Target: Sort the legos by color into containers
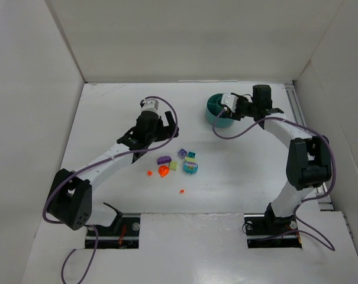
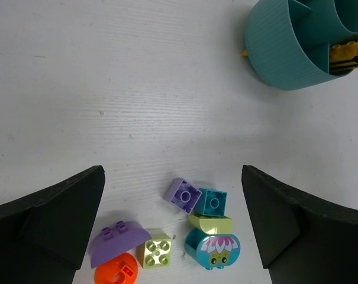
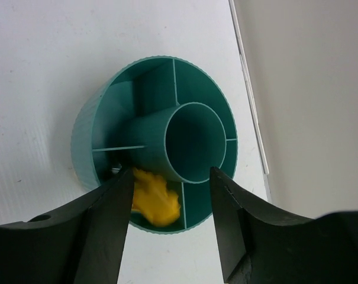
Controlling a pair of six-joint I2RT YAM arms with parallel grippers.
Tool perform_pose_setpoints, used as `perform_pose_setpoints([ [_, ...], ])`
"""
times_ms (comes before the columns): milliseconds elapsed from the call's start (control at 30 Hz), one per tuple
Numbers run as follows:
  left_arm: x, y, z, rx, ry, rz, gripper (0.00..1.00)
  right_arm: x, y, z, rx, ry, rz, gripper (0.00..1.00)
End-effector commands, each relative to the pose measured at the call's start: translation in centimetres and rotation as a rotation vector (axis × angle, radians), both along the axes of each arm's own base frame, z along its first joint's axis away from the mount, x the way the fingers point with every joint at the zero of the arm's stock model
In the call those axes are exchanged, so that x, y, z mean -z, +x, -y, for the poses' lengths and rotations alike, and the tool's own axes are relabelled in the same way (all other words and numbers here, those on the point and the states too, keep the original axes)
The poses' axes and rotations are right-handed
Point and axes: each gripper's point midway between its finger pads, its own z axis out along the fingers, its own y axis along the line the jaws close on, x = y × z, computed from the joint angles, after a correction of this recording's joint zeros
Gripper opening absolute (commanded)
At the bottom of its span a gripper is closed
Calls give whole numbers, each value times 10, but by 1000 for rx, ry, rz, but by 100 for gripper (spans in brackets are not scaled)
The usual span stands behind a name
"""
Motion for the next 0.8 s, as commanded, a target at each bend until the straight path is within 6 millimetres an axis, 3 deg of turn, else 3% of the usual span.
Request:
perform_pose_setpoints([
  [0, -24, 9, 3, 8, -19, 57, 100, -24, 3, -8, -37, 44, 32, 59],
  [167, -27, 4, 2, 16, -23, 55, 100, -43, 3, -1, 35, 35, 60, 59],
  [300, -34, -4, -2, 7, -39, 51, 100, -56, -10, -6, 97, 49, 53, 59],
  [333, -33, -7, -4, 7, -39, 50, 100, -52, -20, -18, 113, 58, 10, 59],
  [367, -30, -11, -6, 2, -41, 36, 100, -66, -25, -20, 149, 64, 25, 62],
  [400, -30, -14, -7, 2, -37, 29, 100, -64, -28, -15, 227, 44, 22, 62],
  [433, -28, -20, -9, 11, -42, 26, 100, -56, -42, -30, 213, 41, -7, 65],
  [467, -28, -23, -10, 7, -45, 16, 100, -61, -53, -35, 242, 83, -29, 69],
  [533, -26, -32, -16, 2, -41, -6, 100, -51, -71, -47, 238, 115, -92, 71],
  [567, -15, -39, -19, -3, -32, -36, 100, -35, -88, -58, 231, 142, -167, 76],
  [633, -7, -47, -24, -9, -24, -64, 100, -30, -108, -76, 163, 187, -209, 79],
  [667, 1, -55, -28, -15, -22, -86, 100, -14, -124, -90, 114, 172, -244, 79],
  [767, 14, -64, -33, -6, -4, -104, 100, -7, -141, -96, 144, 122, -233, 79],
])
